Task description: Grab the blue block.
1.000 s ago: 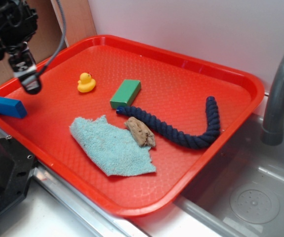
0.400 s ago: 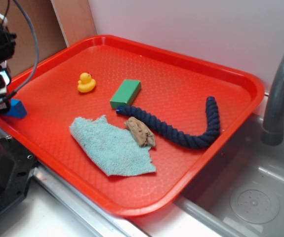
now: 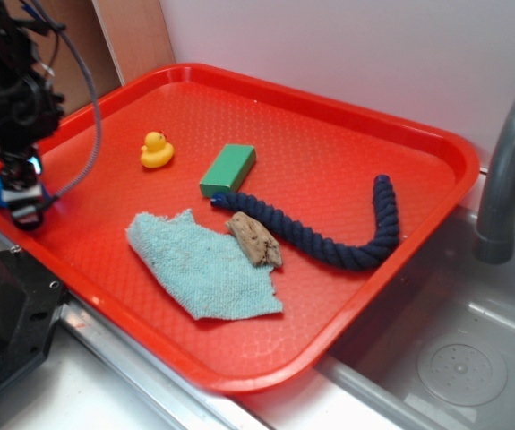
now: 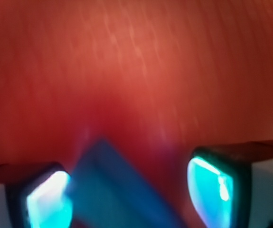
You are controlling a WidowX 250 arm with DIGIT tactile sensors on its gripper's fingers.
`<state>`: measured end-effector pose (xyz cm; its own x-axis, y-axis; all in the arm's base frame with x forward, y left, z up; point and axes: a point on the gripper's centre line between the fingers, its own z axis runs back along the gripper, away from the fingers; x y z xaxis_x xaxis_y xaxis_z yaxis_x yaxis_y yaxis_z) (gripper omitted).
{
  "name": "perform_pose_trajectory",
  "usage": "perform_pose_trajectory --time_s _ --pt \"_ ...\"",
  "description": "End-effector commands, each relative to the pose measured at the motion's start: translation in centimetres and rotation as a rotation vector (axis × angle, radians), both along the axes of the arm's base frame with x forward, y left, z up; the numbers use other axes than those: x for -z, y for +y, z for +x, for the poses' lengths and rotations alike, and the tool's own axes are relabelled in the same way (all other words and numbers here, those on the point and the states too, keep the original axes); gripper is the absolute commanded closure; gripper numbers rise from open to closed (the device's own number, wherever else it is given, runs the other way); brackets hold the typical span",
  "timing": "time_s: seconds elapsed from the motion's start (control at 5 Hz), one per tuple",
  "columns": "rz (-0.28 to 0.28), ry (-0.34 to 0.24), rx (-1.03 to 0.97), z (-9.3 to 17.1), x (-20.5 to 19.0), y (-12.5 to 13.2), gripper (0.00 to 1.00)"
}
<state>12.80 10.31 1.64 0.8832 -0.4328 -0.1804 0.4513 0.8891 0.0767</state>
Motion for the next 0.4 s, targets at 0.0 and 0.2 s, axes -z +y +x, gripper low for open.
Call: perform_pose_trajectory --time_s 0.0,0.2 --pt "0.034 0.005 -0.006 0.19 -0.59 -0.36 1.00" --pt "0.020 -0.013 -0.024 0.18 -1.45 -0.45 1.00"
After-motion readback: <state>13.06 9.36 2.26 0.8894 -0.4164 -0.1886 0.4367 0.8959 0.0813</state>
